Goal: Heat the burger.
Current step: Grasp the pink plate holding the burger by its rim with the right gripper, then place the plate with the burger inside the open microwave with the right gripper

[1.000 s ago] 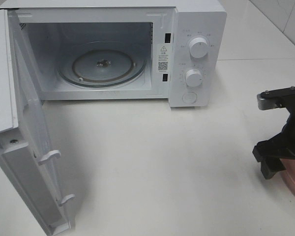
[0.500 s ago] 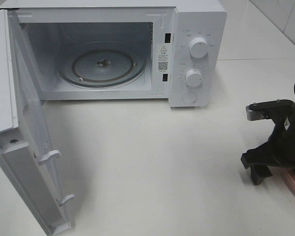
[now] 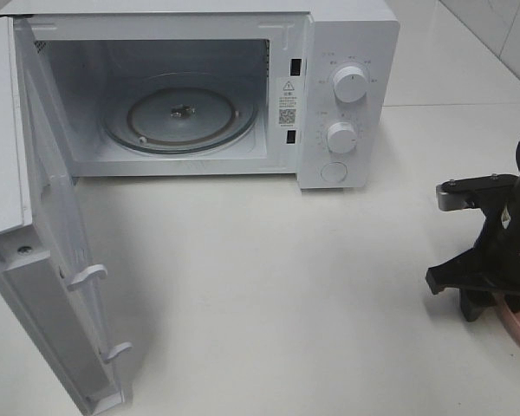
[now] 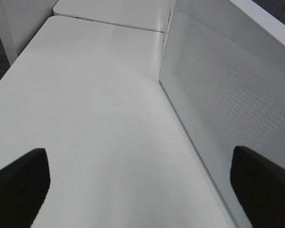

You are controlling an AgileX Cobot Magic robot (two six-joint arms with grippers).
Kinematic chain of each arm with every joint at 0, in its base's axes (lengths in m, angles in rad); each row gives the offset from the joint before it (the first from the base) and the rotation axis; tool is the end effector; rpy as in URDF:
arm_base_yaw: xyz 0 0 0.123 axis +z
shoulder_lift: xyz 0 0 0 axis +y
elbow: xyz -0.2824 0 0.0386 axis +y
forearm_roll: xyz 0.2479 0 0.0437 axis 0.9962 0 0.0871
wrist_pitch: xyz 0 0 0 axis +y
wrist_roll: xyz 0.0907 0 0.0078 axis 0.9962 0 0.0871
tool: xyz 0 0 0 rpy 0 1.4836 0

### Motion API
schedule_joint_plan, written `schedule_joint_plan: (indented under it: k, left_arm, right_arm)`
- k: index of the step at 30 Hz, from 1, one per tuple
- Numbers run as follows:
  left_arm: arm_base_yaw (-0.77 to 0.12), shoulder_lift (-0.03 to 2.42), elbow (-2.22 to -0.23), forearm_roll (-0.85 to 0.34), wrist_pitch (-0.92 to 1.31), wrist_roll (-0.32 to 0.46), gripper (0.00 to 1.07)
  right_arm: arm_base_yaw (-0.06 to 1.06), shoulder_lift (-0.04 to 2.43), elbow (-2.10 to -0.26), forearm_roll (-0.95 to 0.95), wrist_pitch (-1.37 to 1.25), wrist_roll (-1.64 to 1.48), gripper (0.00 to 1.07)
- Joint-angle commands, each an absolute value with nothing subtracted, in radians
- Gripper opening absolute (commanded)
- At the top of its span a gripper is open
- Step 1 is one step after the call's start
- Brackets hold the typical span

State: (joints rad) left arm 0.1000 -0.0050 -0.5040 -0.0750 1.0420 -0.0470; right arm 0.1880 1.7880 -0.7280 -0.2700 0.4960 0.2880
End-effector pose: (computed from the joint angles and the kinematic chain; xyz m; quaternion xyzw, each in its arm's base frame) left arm -0.0048 -0.0064 0.2800 -0.0608 0.8431 -0.0233 0.5337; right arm 0.2657 0.0388 0.1059 -0.0653 0.9941 -0.0561 0.0656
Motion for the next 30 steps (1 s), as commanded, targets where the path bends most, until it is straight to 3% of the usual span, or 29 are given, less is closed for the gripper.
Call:
schedule_joint_plan:
  k: [1,2,3,4,5,6,20,30]
  left_arm:
    - [0.103,-0.026,-0.502,-0.078,1.032,-0.047,0.98]
    - [0.103,-0.026,-0.502,-0.078,1.032,-0.047,0.98]
    - [0.103,-0.026,-0.502,-0.078,1.032,-0.047,0.98]
    - [0.103,-0.026,-0.502,-0.078,1.032,-0.047,0.98]
    - [0.103,-0.026,-0.502,-0.078,1.032,-0.047,0.98]
    - [0.103,-0.026,-0.502,-0.078,1.032,-0.047,0.98]
    - [0.103,-0.026,-0.502,-0.078,1.032,-0.047,0.98]
    - [0.103,-0.026,-0.502,-0.078,1.032,-0.047,0.98]
  right_arm:
    - [0.184,1.805,-0.721,-0.271,0.497,0.299,0.26]
    - [0.184,1.805,-0.721,-0.271,0.497,0.299,0.26]
    - [0.184,1.805,-0.721,-0.290,0.497,0.299,0.13]
    - [0.184,1.805,-0.721,-0.290,0.497,0.299,0.13]
    - [0.184,1.805,-0.721,-0.304,0.500,0.299,0.03]
    - [0.184,1.805,-0.721,-0.305,0.505,0.299,0.00]
    - [0.188,1.792,-0.721,-0.322,0.552,0.315,0.00]
    - [0.244,1.683,-0.721,-0.546,0.685,0.509,0.00]
